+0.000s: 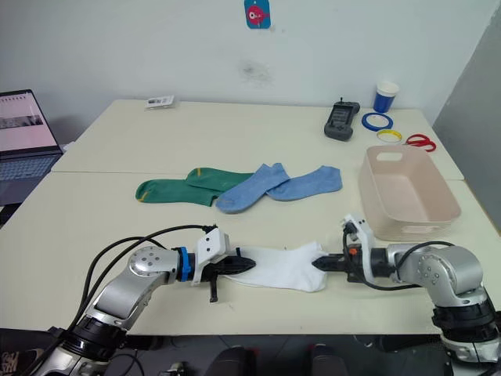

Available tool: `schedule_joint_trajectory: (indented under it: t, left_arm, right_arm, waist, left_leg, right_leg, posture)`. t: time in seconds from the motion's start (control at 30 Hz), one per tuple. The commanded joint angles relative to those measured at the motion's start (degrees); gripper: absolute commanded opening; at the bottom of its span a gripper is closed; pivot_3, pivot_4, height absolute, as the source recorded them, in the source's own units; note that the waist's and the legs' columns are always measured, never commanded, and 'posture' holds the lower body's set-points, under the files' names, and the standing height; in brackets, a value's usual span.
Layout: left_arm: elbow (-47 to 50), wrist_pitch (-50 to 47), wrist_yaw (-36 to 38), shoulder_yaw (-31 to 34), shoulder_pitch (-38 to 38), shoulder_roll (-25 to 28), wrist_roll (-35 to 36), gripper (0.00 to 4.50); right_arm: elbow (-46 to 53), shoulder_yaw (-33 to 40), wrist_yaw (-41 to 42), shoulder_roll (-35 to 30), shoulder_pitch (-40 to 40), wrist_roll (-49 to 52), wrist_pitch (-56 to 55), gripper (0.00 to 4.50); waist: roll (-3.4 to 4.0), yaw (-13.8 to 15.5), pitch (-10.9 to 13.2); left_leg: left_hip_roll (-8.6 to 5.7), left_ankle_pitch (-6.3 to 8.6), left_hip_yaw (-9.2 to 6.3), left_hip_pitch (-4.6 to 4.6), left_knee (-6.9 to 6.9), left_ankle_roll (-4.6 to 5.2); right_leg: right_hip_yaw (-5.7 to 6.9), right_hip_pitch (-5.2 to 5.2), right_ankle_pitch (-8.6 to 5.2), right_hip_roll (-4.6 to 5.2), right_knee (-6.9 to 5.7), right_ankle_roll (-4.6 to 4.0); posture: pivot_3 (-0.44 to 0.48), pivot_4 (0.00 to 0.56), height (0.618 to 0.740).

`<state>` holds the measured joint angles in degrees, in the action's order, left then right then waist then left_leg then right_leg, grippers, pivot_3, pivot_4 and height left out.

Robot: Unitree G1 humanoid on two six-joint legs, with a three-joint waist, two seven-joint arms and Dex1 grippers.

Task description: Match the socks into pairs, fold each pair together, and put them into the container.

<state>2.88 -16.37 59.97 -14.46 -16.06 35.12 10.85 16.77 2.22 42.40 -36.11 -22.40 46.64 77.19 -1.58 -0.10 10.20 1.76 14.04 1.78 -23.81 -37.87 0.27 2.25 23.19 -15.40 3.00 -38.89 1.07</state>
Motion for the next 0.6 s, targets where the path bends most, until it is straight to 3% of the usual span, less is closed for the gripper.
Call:
schedule_joint_trajectory:
  t: [0.03, 0.6]
  left_arm:
    - [-0.4, -2.3, 0.1, -2.4, 1.3, 0.6, -2.1, 0.00]
    - [0.6, -3.2, -0.3, -2.8, 0.5, 0.5, -2.0, 0.00]
  right_arm:
    - [4.2, 0.3, 0.6, 0.2, -1.4, 3.6, 1.7, 0.01]
    - [-2.2, -9.1, -4.3, 15.0, -11.5, 1.2, -1.0, 0.01]
  waist:
    - [-0.01, 0.0, 0.0]
    - [0.02, 0.0, 0.0]
  left_leg:
    - [0.00, 0.00, 0.00, 0.00, 0.00, 0.00]
    - [0.00, 0.00, 0.00, 0.00, 0.00, 0.00]
  right_leg:
    - [0.00, 0.00, 0.00, 0.00, 0.00, 0.00]
    - [0.00, 0.01, 0.14, 0.01, 0.00, -0.24]
  posture:
    - [0.000, 0.150, 0.740]
    - [0.000, 0.150, 0.740]
